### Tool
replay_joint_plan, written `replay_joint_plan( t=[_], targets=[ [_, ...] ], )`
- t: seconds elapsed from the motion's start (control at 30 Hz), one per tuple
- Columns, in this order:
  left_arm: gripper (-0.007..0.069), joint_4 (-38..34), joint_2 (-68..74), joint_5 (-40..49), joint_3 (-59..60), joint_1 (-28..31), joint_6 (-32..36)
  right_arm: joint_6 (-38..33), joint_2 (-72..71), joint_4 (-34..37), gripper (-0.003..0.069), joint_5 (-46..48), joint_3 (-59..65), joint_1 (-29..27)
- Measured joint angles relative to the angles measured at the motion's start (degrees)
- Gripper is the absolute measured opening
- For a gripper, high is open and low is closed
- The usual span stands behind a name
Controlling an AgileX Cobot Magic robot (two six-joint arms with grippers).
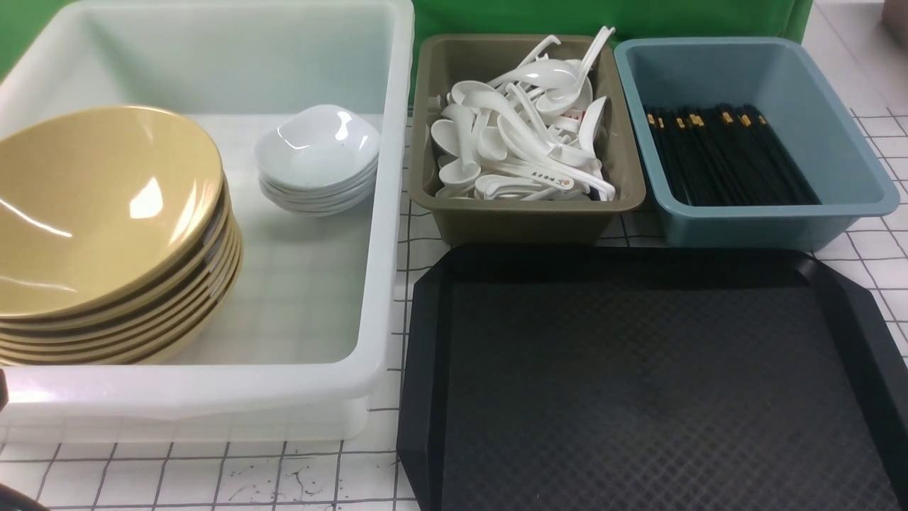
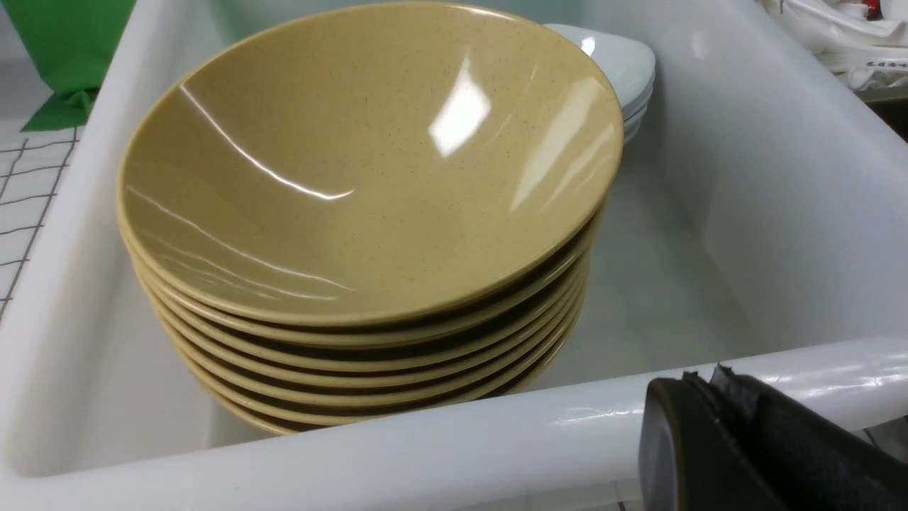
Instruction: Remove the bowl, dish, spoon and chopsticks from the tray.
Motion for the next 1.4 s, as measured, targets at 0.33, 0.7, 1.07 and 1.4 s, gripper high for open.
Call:
replay_joint_plan(
  t=[0.33, 0.7, 1.07, 1.4],
  targets=[
    [-0.0006, 0.0, 0.0, 0.0, 0.0, 0.0, 0.0, 0.2, 0.0, 0.0, 0.0035, 1.8, 0.0, 0.0],
    [-0.0006, 0.0, 0.0, 0.0, 0.0, 0.0, 0.0, 0.2, 0.0, 0.0, 0.0038, 1.8, 0.0, 0.0],
    [-0.0006, 0.8, 0.0, 0.0, 0.5, -0.1, 0.0, 0.2, 0.0, 0.0, 0.0044, 1.8, 0.0, 0.0],
    [-0.0006, 2.3, -6.3, -20.2, 15.9, 3.5, 0.1, 0.2, 0.0, 0.0, 0.0048, 1.8, 0.0, 0.0]
  ],
)
